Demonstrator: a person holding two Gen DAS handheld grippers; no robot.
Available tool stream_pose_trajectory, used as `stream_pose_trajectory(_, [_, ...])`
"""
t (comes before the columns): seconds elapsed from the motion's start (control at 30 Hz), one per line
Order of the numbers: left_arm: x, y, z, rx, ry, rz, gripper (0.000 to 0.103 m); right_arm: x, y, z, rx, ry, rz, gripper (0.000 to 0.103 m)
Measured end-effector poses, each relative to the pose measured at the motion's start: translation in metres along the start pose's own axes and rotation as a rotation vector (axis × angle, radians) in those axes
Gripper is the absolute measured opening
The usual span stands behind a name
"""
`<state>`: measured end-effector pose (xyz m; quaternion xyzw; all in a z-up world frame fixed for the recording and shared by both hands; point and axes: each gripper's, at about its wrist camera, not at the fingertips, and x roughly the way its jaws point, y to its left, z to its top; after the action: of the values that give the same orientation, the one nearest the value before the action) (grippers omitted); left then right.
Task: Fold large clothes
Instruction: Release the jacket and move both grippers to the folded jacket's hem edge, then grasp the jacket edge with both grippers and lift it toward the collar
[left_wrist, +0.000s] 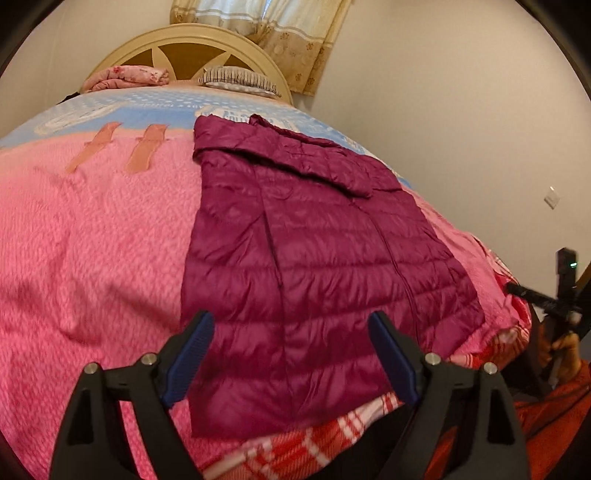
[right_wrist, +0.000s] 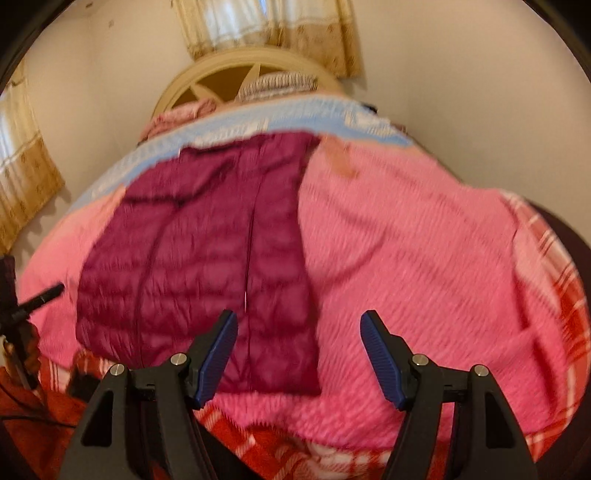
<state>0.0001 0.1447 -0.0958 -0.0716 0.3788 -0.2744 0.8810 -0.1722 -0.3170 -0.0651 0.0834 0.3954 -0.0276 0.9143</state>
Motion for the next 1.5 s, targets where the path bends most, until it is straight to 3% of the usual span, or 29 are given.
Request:
stream_pose_trajectory(0.1, [-0.003,0.008,-0.007,-0.004,-0.006,-0.003,0.088,0.014,0.005,-0.009,-0.001,0.024,0.017,0.069])
stream_pose_trajectory(0.23, [0.010,0.023,-0.018,-0.021,0.052,0.045,0.088,0.033,0.006,-0.012,0.002,0.076,0.019,0.069])
stream_pose_trajectory(0.37, [0.017,0.031,-0.026,-0.053,0.076,-0.008,0.088,0.044,0.009,-0.021,-0.025,0.094,0.015,0.069])
stream_pose_trajectory(0.5, [0.029,0.033,-0.035,-0.049,0.113,0.025,0.088,0.054,0.015,-0.026,-0.027,0.137,0.058,0.068])
stream_pose_trajectory(0.63, [0.042,0.037,-0.038,-0.071,0.141,0.035,0.088,0.061,0.026,-0.030,-0.101,0.143,0.015,0.067])
stream_pose_trajectory(0.87, [0.066,0.042,-0.044,-0.136,0.190,-0.015,0.088,0.069,0.028,-0.021,-0.128,0.129,0.004,0.067])
stream_pose_trajectory(0.9, [0.067,0.040,-0.045,-0.135,0.193,-0.023,0.083,0.069,0.029,-0.020,-0.142,0.130,0.002,0.061])
stream_pose_trajectory(0.93, [0.066,0.038,-0.046,-0.130,0.189,-0.027,0.078,0.071,0.032,-0.020,-0.170,0.136,-0.014,0.042])
stream_pose_trajectory(1.0, [0.061,0.036,-0.046,-0.123,0.174,-0.055,0.052,0.078,0.031,-0.023,-0.165,0.198,0.049,0.011])
stream_pose_trajectory(1.1, [0.051,0.036,-0.044,-0.129,0.148,-0.097,0.024,0.079,0.022,-0.026,-0.099,0.198,0.084,0.006])
stream_pose_trajectory(1.17, [0.042,0.038,-0.042,-0.142,0.123,-0.133,0.017,0.073,0.020,-0.024,-0.066,0.188,0.125,0.005])
stream_pose_trajectory(1.33, [0.006,0.029,-0.027,-0.115,0.011,-0.228,0.014,0.043,0.017,-0.012,-0.008,0.109,0.231,0.003])
stream_pose_trajectory(1.5, [-0.023,0.012,0.001,-0.063,-0.079,-0.209,0.012,0.017,0.016,0.008,0.052,0.004,0.285,0.002])
